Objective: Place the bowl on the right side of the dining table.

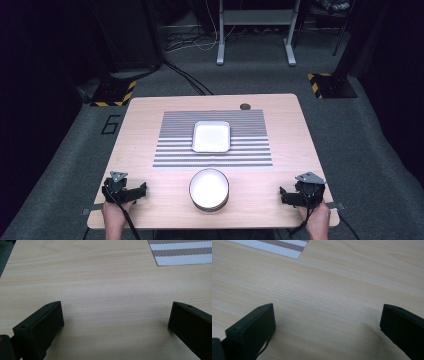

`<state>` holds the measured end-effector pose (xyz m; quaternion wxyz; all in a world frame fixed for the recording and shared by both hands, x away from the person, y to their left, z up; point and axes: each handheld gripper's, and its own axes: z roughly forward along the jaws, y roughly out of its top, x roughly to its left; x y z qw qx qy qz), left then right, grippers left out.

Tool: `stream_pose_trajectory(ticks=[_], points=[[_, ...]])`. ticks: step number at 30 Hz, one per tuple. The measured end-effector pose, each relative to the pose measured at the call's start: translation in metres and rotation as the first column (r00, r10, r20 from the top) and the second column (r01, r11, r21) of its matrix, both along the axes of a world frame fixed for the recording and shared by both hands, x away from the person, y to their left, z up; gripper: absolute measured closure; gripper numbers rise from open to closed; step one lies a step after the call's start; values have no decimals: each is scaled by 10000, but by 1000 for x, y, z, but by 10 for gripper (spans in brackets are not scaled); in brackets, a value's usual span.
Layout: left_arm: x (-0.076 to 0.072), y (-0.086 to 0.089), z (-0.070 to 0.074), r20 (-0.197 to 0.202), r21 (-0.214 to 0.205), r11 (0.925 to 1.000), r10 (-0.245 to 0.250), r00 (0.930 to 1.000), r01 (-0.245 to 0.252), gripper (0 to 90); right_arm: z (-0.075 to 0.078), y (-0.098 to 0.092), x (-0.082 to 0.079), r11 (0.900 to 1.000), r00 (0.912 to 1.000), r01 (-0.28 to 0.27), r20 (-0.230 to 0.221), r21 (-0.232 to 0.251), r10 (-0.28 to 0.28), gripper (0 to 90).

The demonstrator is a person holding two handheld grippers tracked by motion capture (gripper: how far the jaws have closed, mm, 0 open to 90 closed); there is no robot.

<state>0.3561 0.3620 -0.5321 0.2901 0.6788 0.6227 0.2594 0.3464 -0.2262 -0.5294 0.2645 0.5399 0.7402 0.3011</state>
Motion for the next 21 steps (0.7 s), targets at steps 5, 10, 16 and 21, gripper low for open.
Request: stream_pose_trajectory(ticks=[5,10,16,21], points=[[0,0,0,3,-4,10000,11,10000,-11,0,0,1,-1,10000,10000,-60,57,-32,61,0],[0,0,0,-6,10,10000,-8,10000,8,0,1,0,2,9998,9996,-157,-248,119,160,0],[1,0,3,-331,93,9984,-562,9979,565,0,14,7,5,9982,9966,-594,-572,0,593,0],[-5,-6,10,-115,-48,9939,-1104,9938,1103,0,29,11,1,9960,9964,-756,-337,468,772,0]])
